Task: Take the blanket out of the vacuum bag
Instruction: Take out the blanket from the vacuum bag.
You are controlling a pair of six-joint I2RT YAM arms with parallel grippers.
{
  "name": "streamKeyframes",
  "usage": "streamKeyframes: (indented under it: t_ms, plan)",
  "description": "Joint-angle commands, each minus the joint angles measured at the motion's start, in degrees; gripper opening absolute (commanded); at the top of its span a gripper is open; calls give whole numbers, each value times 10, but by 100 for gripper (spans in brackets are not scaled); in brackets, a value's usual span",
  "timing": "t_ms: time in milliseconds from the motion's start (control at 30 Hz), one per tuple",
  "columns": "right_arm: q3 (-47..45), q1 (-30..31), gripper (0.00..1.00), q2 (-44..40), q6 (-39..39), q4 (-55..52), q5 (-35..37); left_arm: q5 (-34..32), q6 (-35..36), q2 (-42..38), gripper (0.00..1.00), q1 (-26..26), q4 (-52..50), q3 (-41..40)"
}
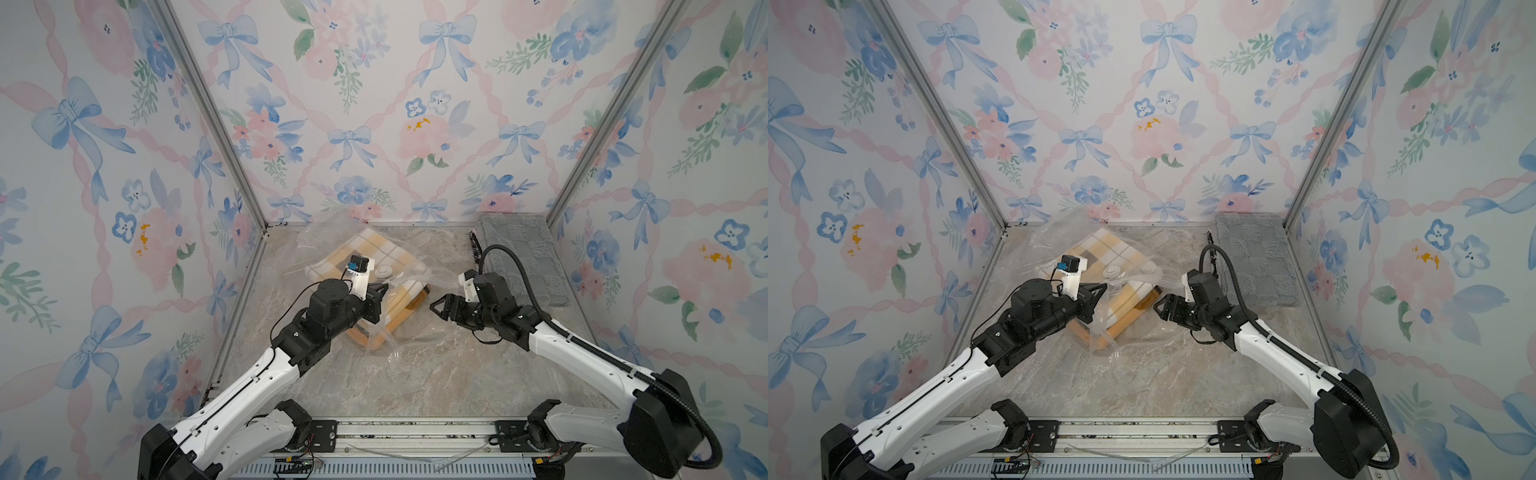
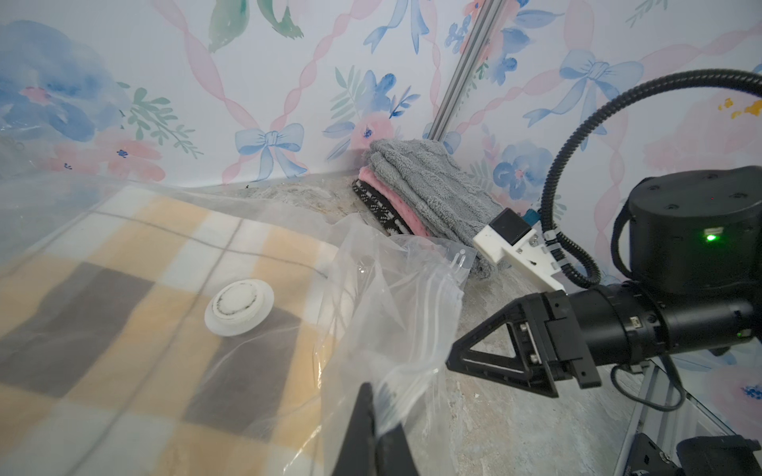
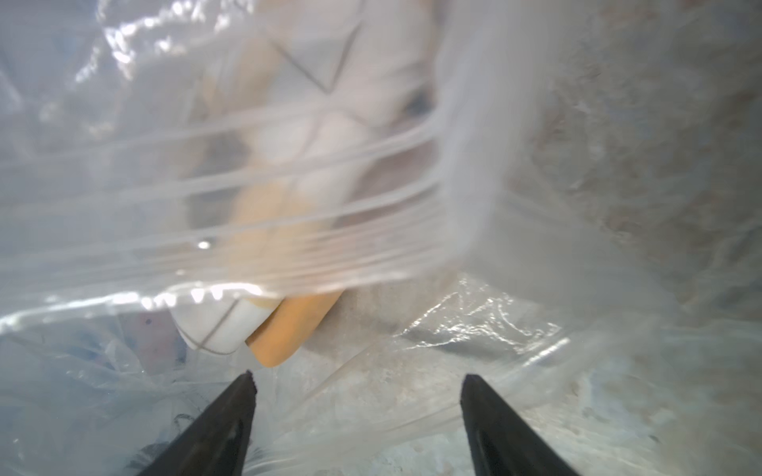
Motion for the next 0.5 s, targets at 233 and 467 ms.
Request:
streamKeyframes:
  t_ms: [233, 467]
  plan:
    - [26, 39, 88, 151, 170, 259, 26, 0, -3, -3, 0, -5, 49, -5]
    - [83, 54, 93, 238, 208, 298, 39, -27, -16, -16, 0, -4, 75, -11]
